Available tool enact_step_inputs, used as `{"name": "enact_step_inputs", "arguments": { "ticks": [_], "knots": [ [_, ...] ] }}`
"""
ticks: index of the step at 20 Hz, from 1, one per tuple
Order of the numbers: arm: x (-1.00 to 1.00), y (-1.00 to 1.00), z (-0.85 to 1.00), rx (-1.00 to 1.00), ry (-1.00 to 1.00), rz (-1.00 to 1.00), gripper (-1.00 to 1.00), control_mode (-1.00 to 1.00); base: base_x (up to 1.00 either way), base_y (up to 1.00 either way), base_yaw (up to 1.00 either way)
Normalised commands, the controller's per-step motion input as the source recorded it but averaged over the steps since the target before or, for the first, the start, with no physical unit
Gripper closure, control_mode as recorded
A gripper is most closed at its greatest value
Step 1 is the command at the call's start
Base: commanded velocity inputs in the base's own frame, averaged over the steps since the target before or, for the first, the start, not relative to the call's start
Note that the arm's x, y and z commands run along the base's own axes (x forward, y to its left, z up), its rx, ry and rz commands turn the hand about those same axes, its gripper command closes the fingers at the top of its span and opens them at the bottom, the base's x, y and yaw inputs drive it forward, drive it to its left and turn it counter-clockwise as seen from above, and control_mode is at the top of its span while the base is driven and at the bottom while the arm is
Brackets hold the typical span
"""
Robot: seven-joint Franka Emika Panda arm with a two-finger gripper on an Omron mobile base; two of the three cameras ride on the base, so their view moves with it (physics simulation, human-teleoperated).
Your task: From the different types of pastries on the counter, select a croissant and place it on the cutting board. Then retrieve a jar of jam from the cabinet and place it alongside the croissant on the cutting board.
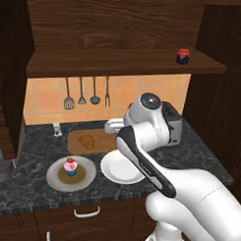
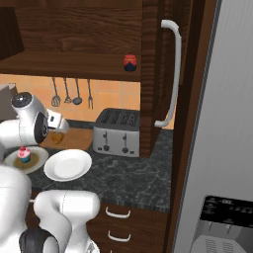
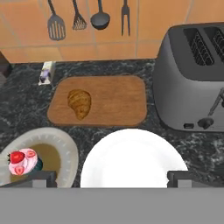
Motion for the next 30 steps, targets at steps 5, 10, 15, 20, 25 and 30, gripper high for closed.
{"name": "enact_step_inputs", "arguments": {
  "ticks": [5, 10, 15, 20, 25, 30],
  "knots": [
    [-0.50, -0.45, 0.81, 0.00, -0.14, 0.00, -1.00, -1.00, 0.00, 0.00, 0.00],
    [-0.39, -0.38, 0.82, 0.00, -0.12, 0.00, -1.00, -1.00, 0.00, 0.00, 0.00],
    [-0.44, -0.23, 0.74, 0.00, -0.08, 0.00, -1.00, -1.00, 0.00, 0.00, 0.00],
    [-0.58, -0.04, 0.30, 0.00, -0.05, 0.00, -1.00, -1.00, 0.00, 0.00, 0.00],
    [-0.31, -0.11, 0.34, 0.04, -0.10, 0.00, -1.00, -1.00, 0.00, 0.00, 0.00],
    [-0.42, -0.18, 0.87, 0.12, -0.19, 0.00, -1.00, -1.00, 0.00, 0.00, 0.00]
  ]
}}
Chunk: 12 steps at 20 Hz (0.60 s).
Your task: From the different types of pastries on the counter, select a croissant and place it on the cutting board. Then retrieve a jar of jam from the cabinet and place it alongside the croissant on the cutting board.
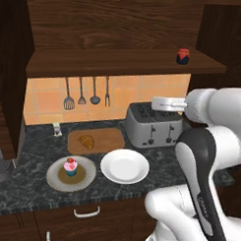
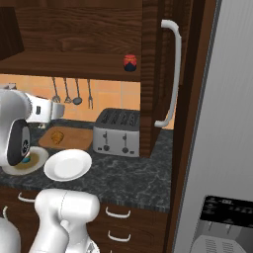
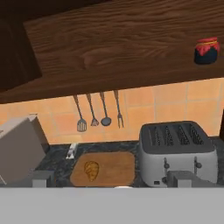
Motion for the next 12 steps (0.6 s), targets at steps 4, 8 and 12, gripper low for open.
{"name": "enact_step_inputs", "arguments": {
  "ticks": [4, 8, 12],
  "knots": [
    [-0.68, -0.08, 0.86, 0.02, -0.18, 0.00, -1.00, -1.00, 0.00, 0.00, 0.00],
    [-0.65, -0.20, 0.64, 0.03, -0.11, -0.01, -1.00, -1.00, 0.00, 0.00, 0.00],
    [0.06, -0.70, 0.27, 0.22, 0.03, -0.18, -1.00, -1.00, 0.00, 0.00, 0.00]
  ]
}}
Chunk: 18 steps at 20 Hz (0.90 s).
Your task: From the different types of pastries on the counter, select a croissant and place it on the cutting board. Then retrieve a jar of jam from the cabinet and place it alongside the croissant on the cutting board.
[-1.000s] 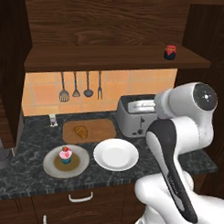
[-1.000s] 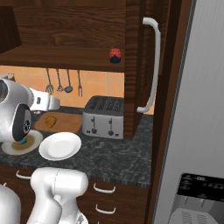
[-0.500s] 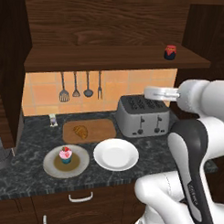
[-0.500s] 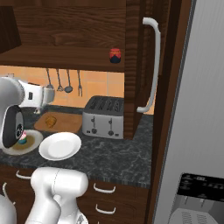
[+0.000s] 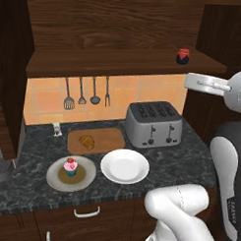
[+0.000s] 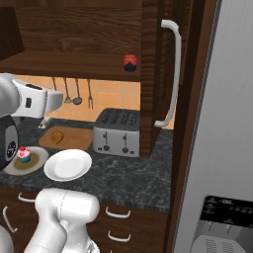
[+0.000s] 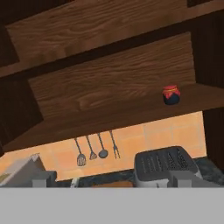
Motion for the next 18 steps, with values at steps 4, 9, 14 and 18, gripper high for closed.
{"name": "enact_step_inputs", "arguments": {
  "ticks": [4, 9, 14, 18],
  "knots": [
    [0.39, -0.69, 0.06, 0.26, 0.12, -0.23, -1.00, -1.00, 0.00, 0.00, 0.00],
    [0.09, -0.01, 0.00, -0.06, 0.01, -0.02, -1.00, -1.00, 0.00, 0.00, 0.00],
    [0.12, -0.30, 0.25, -0.16, 0.00, 0.00, -1.00, -1.00, 0.00, 0.00, 0.00],
    [0.14, -0.16, 0.12, -0.03, 0.00, 0.01, -1.00, -1.00, 0.00, 0.00, 0.00]
  ]
}}
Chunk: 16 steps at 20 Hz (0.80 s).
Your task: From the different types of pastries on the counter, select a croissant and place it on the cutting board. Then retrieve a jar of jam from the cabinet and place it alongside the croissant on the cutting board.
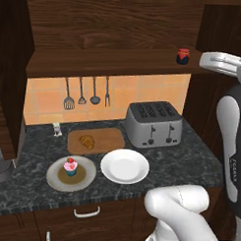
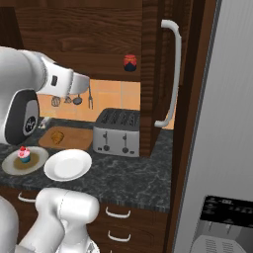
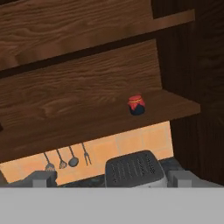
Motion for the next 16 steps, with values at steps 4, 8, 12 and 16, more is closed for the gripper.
{"name": "enact_step_inputs", "arguments": {
  "ticks": [4, 8, 12, 16],
  "knots": [
    [0.33, -0.16, 0.02, 0.00, 0.00, 0.02, -1.00, -1.00, 0.00, 0.00, 0.00],
    [0.34, -0.21, 0.11, -0.08, 0.00, 0.00, -1.00, -1.00, 0.00, 0.00, 0.00],
    [0.30, -0.18, 0.08, -0.13, 0.00, 0.00, -1.00, -1.00, 0.00, 0.00, 0.00],
    [0.32, -0.24, 0.01, -0.17, 0.00, 0.00, -1.00, -1.00, 0.00, 0.00, 0.00]
  ]
}}
